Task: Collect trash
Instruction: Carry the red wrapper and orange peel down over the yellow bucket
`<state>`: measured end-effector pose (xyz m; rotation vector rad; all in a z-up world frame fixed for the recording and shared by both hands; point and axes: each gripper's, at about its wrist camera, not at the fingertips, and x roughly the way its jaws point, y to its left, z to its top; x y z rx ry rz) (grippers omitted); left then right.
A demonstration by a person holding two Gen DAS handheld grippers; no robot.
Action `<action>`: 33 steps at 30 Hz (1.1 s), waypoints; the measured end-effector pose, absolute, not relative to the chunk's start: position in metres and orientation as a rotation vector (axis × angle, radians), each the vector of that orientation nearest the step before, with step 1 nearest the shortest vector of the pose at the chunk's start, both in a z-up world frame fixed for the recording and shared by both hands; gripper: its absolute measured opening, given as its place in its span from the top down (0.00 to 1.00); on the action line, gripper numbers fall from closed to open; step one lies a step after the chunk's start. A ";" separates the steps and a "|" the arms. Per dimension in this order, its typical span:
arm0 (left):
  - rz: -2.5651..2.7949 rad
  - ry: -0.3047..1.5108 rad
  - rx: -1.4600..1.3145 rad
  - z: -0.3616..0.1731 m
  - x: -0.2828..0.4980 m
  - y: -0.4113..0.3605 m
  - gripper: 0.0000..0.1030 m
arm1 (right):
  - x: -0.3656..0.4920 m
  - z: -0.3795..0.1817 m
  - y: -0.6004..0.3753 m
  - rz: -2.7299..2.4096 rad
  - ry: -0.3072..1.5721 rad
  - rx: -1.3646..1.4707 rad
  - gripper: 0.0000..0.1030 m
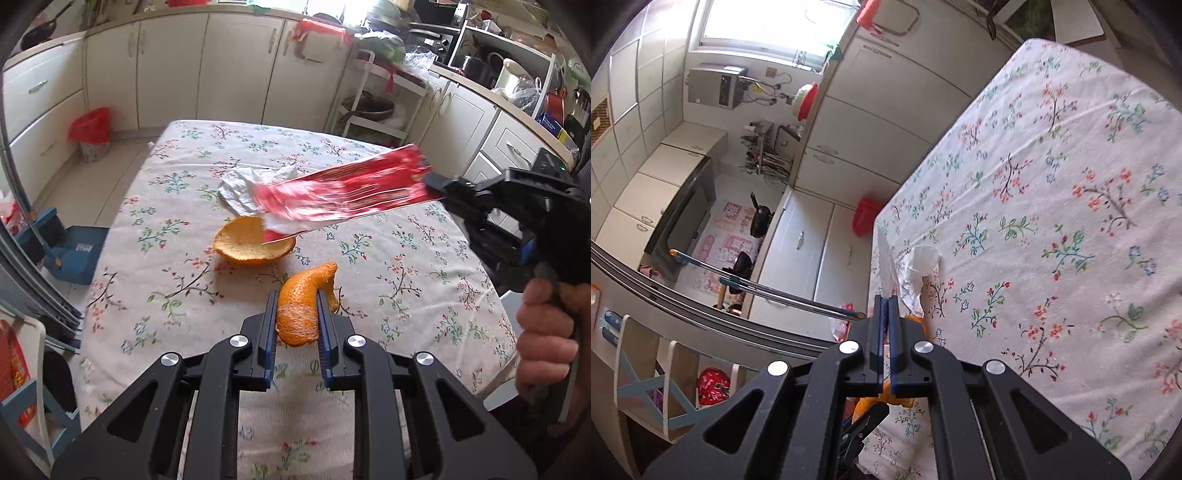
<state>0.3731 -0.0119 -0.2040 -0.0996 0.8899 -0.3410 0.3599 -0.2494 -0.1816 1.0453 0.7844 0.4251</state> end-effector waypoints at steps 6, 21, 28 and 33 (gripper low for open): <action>-0.321 0.869 -0.086 -0.199 0.348 -0.007 0.83 | 0.329 -0.174 -0.265 0.405 0.726 1.064 0.97; -0.284 0.804 -0.063 -0.184 0.284 0.002 0.83 | 0.248 -0.169 -0.289 0.405 0.663 1.080 0.97; -0.278 0.783 -0.077 -0.174 0.255 0.012 0.83 | 0.202 -0.180 -0.289 0.425 0.683 1.092 0.97; -0.280 0.777 -0.085 -0.171 0.238 0.014 0.83 | 0.182 -0.185 -0.286 0.452 0.703 1.085 0.97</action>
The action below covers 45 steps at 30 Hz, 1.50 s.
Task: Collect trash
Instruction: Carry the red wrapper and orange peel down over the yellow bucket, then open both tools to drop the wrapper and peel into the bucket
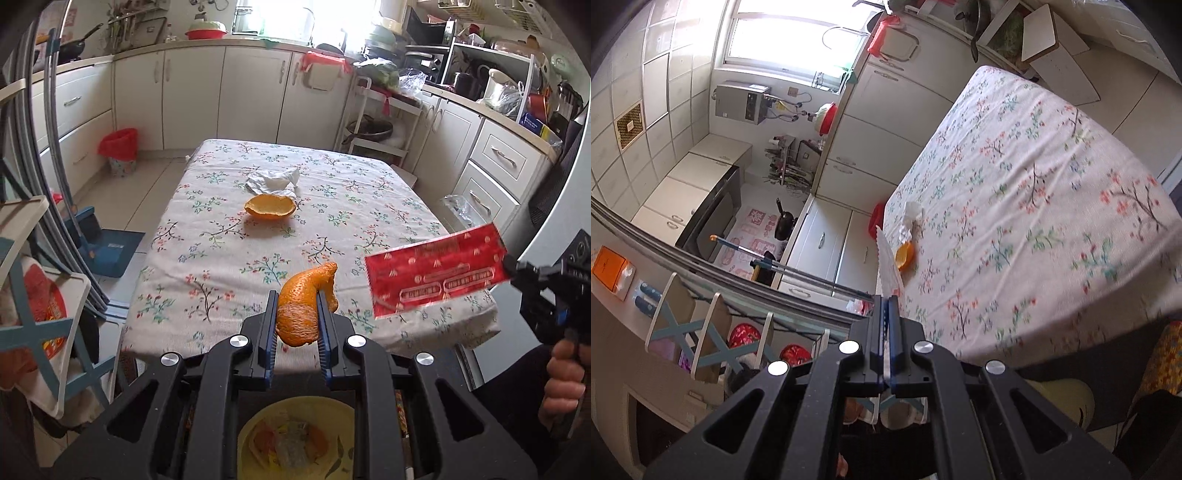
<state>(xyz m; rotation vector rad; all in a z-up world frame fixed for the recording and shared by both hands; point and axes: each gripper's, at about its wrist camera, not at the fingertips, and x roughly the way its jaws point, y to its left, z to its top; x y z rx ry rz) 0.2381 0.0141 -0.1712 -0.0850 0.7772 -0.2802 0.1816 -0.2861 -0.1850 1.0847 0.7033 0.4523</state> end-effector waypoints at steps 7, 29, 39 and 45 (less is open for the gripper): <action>-0.295 0.794 -0.076 -0.174 0.209 0.014 0.83 | 0.159 -0.186 -0.271 0.508 0.747 1.024 0.97; -0.373 1.226 0.035 -0.272 0.153 -0.009 0.61 | 0.128 -0.217 -0.192 0.514 1.104 0.596 0.62; -0.294 1.065 0.037 -0.232 0.185 -0.001 0.28 | 0.131 -0.218 -0.201 0.494 1.088 0.662 0.61; -0.174 0.976 0.009 -0.203 0.276 0.016 0.15 | 0.137 -0.221 -0.199 0.497 1.088 0.701 0.61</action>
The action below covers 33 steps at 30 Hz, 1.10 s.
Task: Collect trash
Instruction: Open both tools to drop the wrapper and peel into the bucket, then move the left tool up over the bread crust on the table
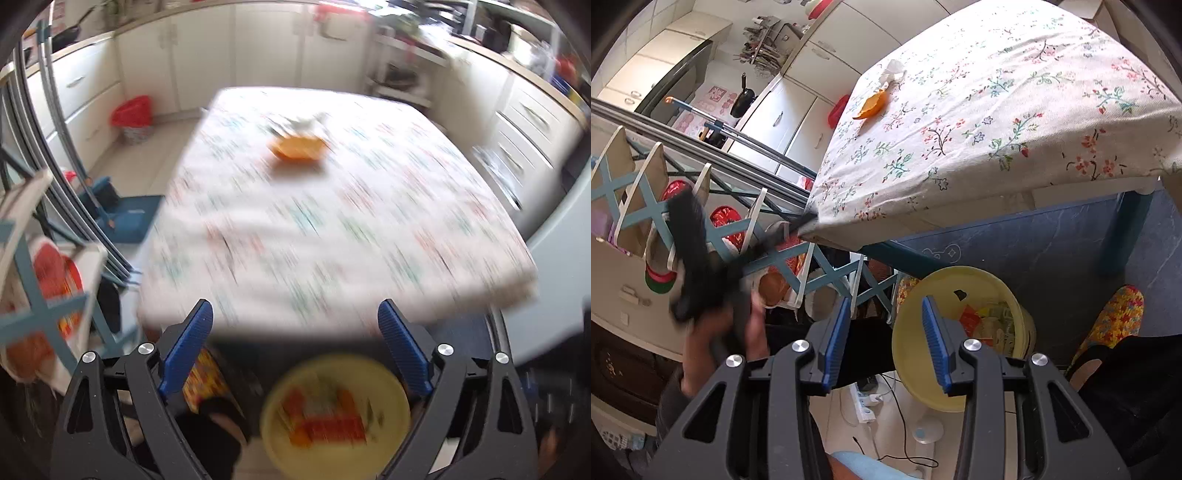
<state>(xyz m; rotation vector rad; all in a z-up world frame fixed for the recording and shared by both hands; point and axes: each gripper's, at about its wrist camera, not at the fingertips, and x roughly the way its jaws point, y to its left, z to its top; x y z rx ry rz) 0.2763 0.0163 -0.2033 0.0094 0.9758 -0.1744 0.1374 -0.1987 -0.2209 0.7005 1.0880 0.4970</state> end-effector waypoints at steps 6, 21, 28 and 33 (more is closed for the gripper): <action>-0.177 1.045 0.056 -0.220 0.379 0.006 0.15 | 0.152 -0.229 -0.207 0.481 1.103 0.764 0.61; -0.251 1.005 0.172 -0.256 0.488 -0.018 0.08 | 0.183 -0.242 -0.197 0.517 1.167 0.845 0.55; -0.264 0.981 0.175 -0.258 0.498 -0.023 0.07 | 0.187 -0.243 -0.192 0.524 1.180 0.841 0.55; -0.263 0.981 0.176 -0.258 0.497 -0.023 0.07 | 0.188 -0.242 -0.192 0.521 1.180 0.841 0.54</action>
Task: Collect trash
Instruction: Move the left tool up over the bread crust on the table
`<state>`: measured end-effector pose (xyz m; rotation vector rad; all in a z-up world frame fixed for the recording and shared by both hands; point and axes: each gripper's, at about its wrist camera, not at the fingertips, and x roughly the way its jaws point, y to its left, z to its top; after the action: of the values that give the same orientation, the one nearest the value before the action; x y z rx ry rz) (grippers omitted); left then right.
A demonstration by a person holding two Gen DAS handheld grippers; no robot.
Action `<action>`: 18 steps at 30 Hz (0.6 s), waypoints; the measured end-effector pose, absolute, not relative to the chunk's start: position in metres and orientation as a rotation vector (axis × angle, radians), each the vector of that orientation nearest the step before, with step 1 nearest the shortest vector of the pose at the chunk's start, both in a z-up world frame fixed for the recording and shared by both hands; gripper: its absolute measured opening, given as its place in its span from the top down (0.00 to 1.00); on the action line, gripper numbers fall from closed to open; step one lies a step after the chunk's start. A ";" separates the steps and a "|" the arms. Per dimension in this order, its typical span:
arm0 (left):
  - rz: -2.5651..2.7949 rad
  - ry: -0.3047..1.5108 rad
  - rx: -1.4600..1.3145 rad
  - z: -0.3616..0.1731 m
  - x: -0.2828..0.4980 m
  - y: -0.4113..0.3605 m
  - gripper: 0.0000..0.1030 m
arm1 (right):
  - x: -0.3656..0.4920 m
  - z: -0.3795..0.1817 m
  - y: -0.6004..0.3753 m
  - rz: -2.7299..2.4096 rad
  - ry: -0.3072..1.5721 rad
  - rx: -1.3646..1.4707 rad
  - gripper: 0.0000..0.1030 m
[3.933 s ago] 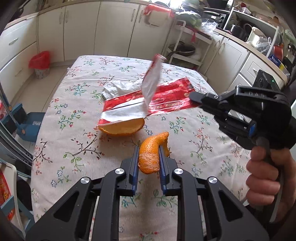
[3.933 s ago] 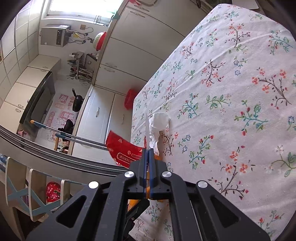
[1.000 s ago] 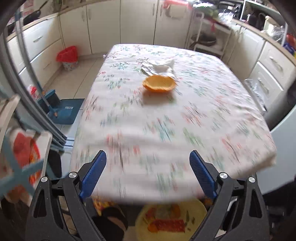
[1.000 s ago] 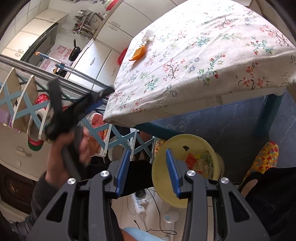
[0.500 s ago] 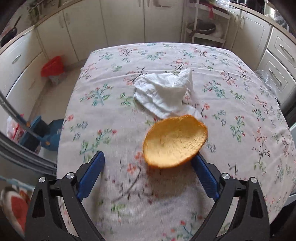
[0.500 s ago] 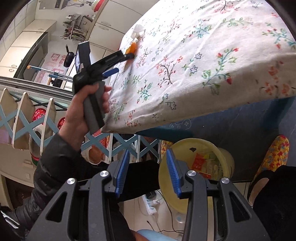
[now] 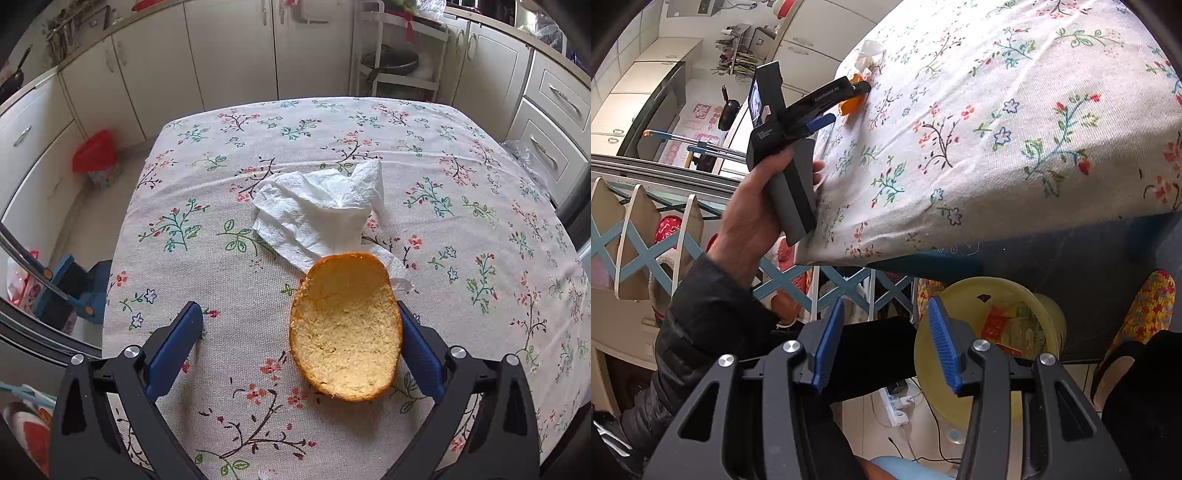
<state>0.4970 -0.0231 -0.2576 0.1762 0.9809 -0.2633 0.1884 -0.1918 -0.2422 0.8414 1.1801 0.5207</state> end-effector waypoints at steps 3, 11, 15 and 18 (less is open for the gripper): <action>-0.264 0.981 0.176 -0.257 0.497 -0.023 0.07 | 0.188 -0.242 -0.191 0.522 1.177 0.842 0.54; -0.264 0.981 0.175 -0.258 0.497 -0.023 0.07 | 0.184 -0.245 -0.182 0.519 1.203 0.809 0.52; -0.264 0.981 0.175 -0.258 0.497 -0.023 0.07 | 0.180 -0.245 -0.173 0.511 1.220 0.760 0.52; -0.264 0.981 0.175 -0.258 0.497 -0.023 0.07 | 0.175 -0.247 -0.170 0.500 1.225 0.738 0.52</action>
<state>0.4970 -0.0228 -0.2578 0.1749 0.9812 -0.2637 0.1746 -0.1695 -0.2474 0.7380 1.2248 0.5005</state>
